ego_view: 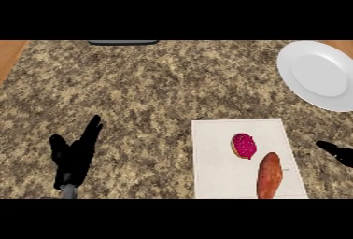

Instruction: Pick the cupcake from the placemat and place it in the plate

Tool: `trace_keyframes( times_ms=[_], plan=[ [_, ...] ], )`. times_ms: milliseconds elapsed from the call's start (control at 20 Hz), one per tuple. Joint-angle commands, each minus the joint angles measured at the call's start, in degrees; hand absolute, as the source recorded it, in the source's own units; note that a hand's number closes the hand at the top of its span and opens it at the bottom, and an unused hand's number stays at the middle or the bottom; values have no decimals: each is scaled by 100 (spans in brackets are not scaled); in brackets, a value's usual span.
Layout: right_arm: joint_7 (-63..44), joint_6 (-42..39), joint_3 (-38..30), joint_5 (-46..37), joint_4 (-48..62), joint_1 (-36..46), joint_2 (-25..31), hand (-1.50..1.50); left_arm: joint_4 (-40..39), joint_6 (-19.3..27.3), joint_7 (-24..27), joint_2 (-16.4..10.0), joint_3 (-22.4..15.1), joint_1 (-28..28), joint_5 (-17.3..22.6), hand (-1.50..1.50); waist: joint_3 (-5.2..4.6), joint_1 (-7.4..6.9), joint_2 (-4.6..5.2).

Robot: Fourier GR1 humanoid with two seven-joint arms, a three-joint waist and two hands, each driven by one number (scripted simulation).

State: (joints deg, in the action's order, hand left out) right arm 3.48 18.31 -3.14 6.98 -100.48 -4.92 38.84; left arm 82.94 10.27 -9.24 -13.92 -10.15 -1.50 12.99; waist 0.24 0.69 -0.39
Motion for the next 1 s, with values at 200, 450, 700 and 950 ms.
trace_keyframes(
  times_ms=[200,450,700,950],
  plan=[
    [-1781,-1106,606,-531,-1037,-335,1316,-150,192,-131,-321,93,-139,-27,73,0,-37,-47,19],
    [-3378,-1238,1144,-1052,-1597,280,1369,-150,-420,-269,-157,170,58,369,87,0,-36,-75,49],
    [-3830,-1255,2020,-1959,-1356,628,549,-150,-254,-511,86,91,172,34,100,0,-27,-116,44],
    [-4818,-1338,2661,-2879,-1123,1249,-140,-150,203,-252,-680,140,97,221,-40,0,-25,-125,39]
  ],
)
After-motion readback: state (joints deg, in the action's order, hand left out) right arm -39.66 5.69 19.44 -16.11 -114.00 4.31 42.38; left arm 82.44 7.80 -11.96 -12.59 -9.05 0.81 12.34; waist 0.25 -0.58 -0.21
